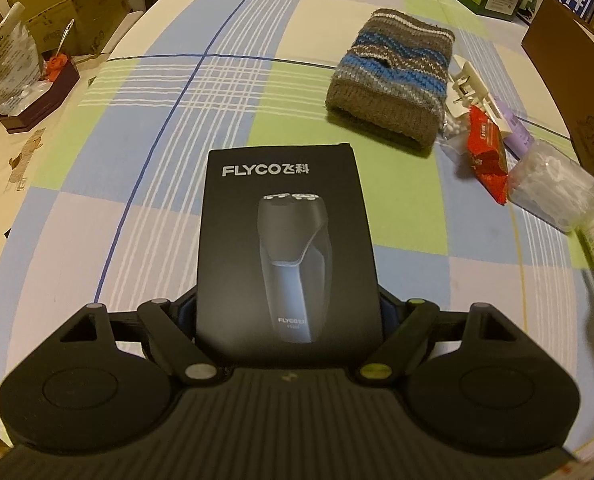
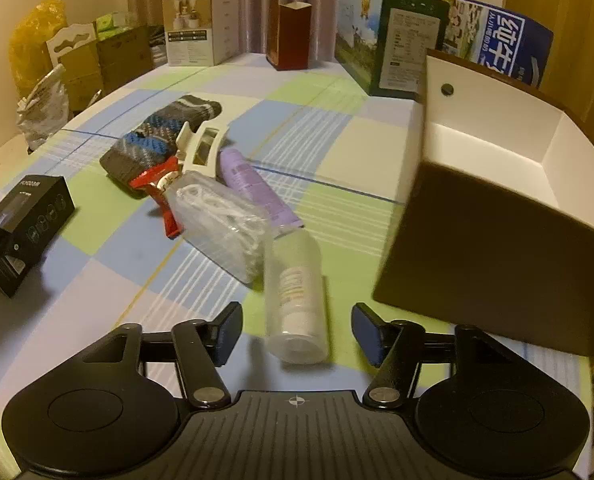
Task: Organize objects
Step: 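Lift the FLYCO box with the left tool while the right tool carries the cup to the cardboard box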
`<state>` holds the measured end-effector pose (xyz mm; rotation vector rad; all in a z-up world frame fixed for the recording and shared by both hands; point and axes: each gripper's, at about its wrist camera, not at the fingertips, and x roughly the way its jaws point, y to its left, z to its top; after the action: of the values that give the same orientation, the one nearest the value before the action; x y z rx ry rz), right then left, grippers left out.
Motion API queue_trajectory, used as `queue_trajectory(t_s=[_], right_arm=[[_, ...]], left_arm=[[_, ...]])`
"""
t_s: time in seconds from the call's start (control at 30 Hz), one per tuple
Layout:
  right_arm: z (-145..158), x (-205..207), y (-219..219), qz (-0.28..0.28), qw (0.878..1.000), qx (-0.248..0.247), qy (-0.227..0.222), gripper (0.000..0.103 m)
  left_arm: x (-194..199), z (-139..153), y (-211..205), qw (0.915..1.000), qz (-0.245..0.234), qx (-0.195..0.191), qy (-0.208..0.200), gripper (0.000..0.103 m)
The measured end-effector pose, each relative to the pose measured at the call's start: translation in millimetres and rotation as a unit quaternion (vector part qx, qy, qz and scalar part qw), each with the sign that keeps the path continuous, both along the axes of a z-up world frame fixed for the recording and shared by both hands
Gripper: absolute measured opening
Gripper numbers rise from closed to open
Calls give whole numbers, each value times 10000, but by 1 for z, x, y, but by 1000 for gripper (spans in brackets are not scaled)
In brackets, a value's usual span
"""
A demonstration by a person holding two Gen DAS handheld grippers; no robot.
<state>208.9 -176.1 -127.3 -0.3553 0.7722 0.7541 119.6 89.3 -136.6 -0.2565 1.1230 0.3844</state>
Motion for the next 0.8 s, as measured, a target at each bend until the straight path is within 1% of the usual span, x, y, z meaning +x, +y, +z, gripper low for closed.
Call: queue_trajectory(t_s=[0.03,0.07,0.1,0.13,0.23,0.33,0.4,0.47,0.53,0.57,0.6,0.67,0.8], right_arm=[[-2,-2,1,28,10000,47,-43,50],[-6,-3,5,60,9999,-43,-105,38],[-10,-5,8,63,9996,-168,-199,30],[-12,-6,10,39,9991,-283,-306,29],[-7,-6,8,22,9991,-298,-298,28],[9,-5,6,132,9982,-585,-68,28],[21,0,6,163,9967,-761,240,28],[33,6,4,138,9950,-794,597,28],[40,13,3,124,9905,-873,1056,28],[44,17,3,114,9882,-833,1280,28],[49,19,1,33,9877,-697,1402,28],[57,23,1,-29,9852,-639,1589,28],[44,31,5,-44,9748,-1149,1913,28]], left_arm=[[0,0,0,10000,-13,3,7,78],[0,0,0,10000,-32,16,15,78],[0,0,0,10000,-49,31,19,78],[1,0,-1,10000,-57,39,19,78],[2,0,0,10000,-69,43,15,78],[5,2,2,9999,-96,66,5,78],[7,3,3,9999,-106,58,5,78],[9,3,4,9999,-132,61,15,78],[11,2,5,9998,-161,70,51,78],[13,1,5,9998,-173,74,74,78],[14,1,5,9998,-182,84,88,78],[15,2,5,9997,-202,92,95,78],[16,0,6,9996,-238,82,115,78]])
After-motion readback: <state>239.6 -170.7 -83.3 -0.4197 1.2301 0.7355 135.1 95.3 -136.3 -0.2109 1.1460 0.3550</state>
